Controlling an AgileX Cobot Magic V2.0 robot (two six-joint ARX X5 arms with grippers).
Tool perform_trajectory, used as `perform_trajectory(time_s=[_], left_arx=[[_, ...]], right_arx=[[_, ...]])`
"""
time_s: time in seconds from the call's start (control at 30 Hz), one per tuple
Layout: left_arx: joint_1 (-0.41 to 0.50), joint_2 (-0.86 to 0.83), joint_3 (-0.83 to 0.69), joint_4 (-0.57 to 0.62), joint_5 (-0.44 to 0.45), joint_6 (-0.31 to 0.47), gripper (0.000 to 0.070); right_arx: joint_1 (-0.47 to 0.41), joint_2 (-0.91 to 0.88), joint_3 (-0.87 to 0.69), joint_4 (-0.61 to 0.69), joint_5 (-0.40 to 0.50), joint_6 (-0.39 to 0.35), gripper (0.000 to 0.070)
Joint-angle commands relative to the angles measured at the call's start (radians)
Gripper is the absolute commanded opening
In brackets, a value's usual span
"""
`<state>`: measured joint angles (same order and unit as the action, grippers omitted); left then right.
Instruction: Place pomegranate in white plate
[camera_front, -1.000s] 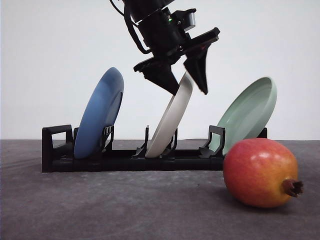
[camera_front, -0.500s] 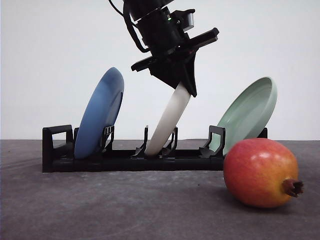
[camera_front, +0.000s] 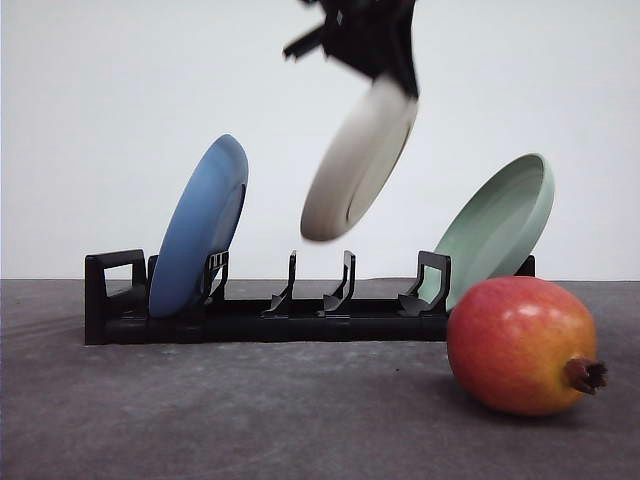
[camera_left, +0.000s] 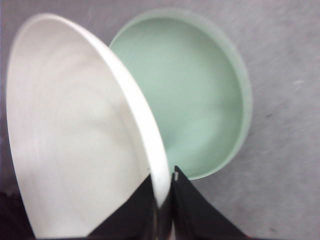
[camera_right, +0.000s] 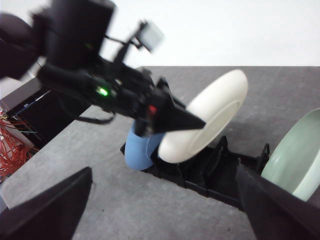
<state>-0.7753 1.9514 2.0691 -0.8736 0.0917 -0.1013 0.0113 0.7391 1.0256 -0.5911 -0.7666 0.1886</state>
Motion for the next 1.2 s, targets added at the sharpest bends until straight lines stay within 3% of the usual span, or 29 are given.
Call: perform_trajectory(time_s=[0.0, 0.2, 0.43, 0.7, 0.9, 1.17], left_arx=[[-0.016, 0.016, 0.082, -0.033, 0.005, 0.000, 0.0010], [-0.064, -0.031, 0.209, -0.203, -0.009, 0.019, 0.0010], [-0.177, -0.157, 0.207, -0.398, -0.064, 0.087, 0.0010], [-0.339, -0.305, 0.121, -0.496, -0.177, 0.101, 0.0010], [-0.428, -0.430, -0.115, -0.500, -0.280, 0.077, 0.0010], [-0.545, -0.588, -0.596, -0.346, -0.519, -0.047, 0.0010]], right_arx=[[0.000, 0.004, 0.018, 0.006, -0.004, 0.010, 0.0585], [0.000, 0.004, 0.018, 0.005, -0.005, 0.010, 0.0585], [0.000, 0.004, 0.018, -0.007, -0.004, 0.009, 0.0585], [0.000, 0.004, 0.018, -0.024, -0.004, 0.006, 0.0585], [0.000, 0.004, 0.018, -0.039, -0.004, 0.006, 0.0585], [0.001, 0.005, 0.018, -0.059, -0.004, 0.006, 0.0585]])
